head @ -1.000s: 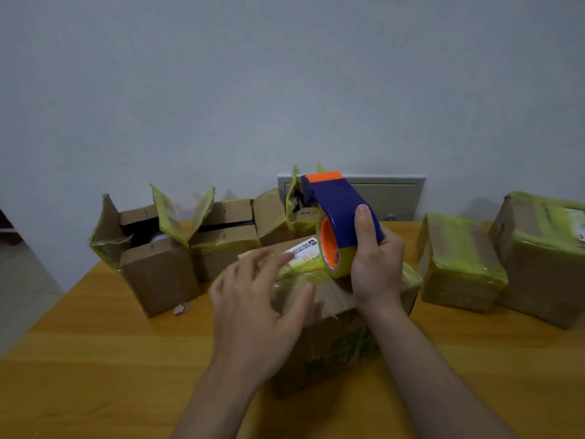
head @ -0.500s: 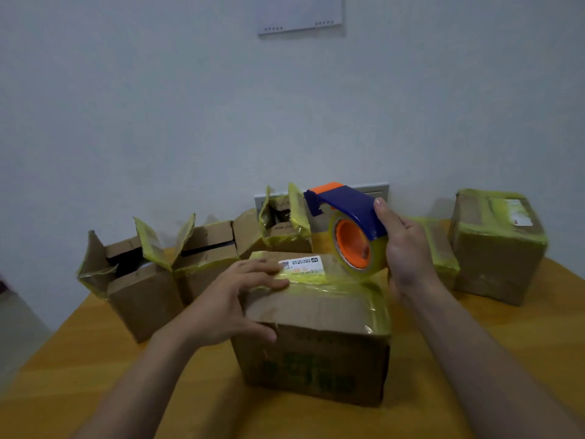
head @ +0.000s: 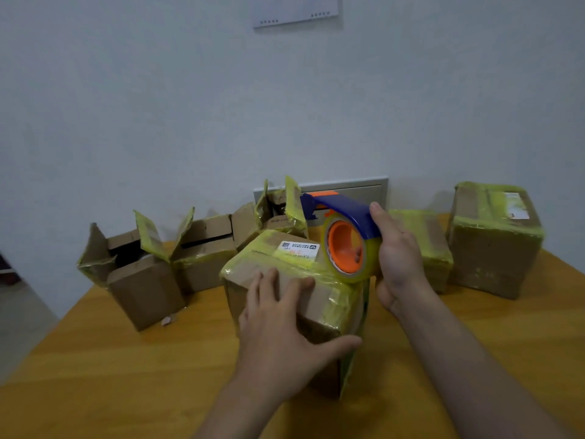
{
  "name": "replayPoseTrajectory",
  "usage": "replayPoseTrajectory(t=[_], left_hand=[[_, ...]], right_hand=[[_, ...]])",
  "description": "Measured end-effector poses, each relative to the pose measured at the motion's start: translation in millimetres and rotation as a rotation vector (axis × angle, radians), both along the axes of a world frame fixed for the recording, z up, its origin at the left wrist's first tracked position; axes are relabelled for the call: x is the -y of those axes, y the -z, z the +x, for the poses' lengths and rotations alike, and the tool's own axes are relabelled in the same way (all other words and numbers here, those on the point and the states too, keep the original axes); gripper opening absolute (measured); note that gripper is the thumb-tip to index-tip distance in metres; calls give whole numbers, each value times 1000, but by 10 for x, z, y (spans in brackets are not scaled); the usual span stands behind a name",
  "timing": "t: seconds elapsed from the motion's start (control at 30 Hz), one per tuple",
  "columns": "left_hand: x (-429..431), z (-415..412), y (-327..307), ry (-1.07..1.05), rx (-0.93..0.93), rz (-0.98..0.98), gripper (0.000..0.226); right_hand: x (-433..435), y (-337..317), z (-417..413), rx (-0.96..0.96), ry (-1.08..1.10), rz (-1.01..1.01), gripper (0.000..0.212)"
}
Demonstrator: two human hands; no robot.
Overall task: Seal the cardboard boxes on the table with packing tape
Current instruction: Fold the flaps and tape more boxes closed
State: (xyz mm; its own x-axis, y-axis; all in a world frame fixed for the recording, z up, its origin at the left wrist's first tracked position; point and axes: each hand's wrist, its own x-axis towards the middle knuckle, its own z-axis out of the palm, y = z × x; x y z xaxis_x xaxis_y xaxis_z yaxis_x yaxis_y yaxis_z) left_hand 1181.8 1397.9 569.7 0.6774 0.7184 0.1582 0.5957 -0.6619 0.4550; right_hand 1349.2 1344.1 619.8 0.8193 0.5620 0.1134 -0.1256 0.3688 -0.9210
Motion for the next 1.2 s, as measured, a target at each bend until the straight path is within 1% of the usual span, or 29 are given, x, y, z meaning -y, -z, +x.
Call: replayPoseTrajectory(t=[0.07,0.13,0.23,0.3,0.37,0.43,0.5,0.6,0.63,0.67,0.7,0.77,0.8,0.87,0.97,1.03,1.13,1.17,1.2], left_hand=[[-21,55,81,-24,80,46,93],[-131,56,128,30,154,34,77],[-367,-71,93,218,244,-103,60],[-571,-196,75,323,272,-198,58],[-749,-298,61,380,271,-220,60],[-877,-344,33,392,278,-216,62],[-955,-363,-10,395,269,-220,60],[-1034,-419,-96,368,168,-194,59],[-1042,-432,-141,348,182,-216,59],[-1016,-429,-205,324,252,-269,59],[-982,-411,-270,288,369,-351,58],[-903,-320,-410,190,601,-592,55],[-858,-263,-476,151,664,-723,56],[-770,-171,-569,154,754,-941,52],[-661,-136,-615,191,894,-1213,46],[-605,-159,-607,230,950,-1369,49],[-566,-191,-564,336,936,-1556,73],[-559,-201,-553,357,938,-1607,77],[-540,-207,-552,357,948,-1649,75]], right_hand=[[19,-1,-6,9,-18,0,36],[57,1,29,-22,-37,22,38],[126,-18,141,-46,-55,39,40],[151,-25,210,-33,-77,33,33],[166,-19,234,18,-110,9,37],[160,2,242,94,-153,-6,42],[150,2,231,161,-191,-11,39],[135,1,243,260,-253,1,35],[145,-6,239,304,-293,14,32],[157,-7,237,349,-339,34,28],[171,-10,229,390,-382,51,26],[200,-22,202,469,-435,67,25],[205,-21,186,506,-449,78,28],[223,-19,150,541,-473,109,42],[282,-43,108,539,-479,150,47],[332,-79,98,523,-494,151,43],[408,-148,73,503,-533,158,29],[431,-168,64,504,-543,169,28],[450,-189,57,504,-552,176,29]])
